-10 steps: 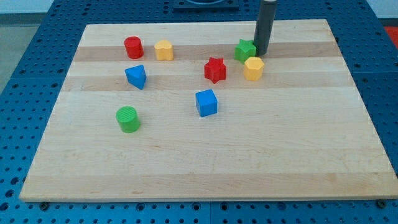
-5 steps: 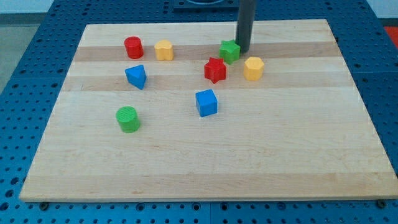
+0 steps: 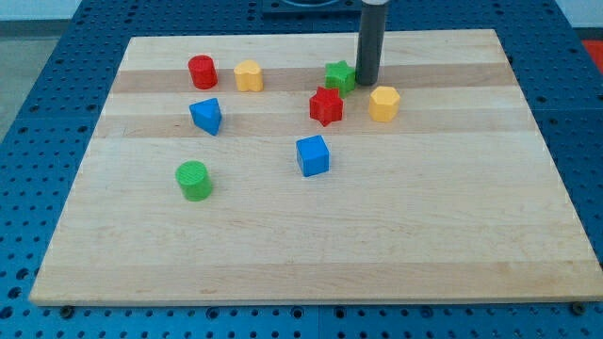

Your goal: Move the green star above the red star

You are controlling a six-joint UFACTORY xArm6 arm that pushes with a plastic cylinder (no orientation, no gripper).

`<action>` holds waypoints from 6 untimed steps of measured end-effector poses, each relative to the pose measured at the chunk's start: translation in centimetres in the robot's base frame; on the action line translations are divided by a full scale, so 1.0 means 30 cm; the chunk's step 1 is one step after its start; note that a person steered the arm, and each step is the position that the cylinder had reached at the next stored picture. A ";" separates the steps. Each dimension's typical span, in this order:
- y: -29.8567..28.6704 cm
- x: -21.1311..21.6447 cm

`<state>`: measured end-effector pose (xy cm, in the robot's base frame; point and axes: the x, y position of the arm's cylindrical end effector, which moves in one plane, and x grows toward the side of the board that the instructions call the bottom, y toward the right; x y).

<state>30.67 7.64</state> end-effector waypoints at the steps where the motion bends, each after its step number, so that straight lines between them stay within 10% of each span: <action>1: -0.021 0.013; 6: -0.048 0.009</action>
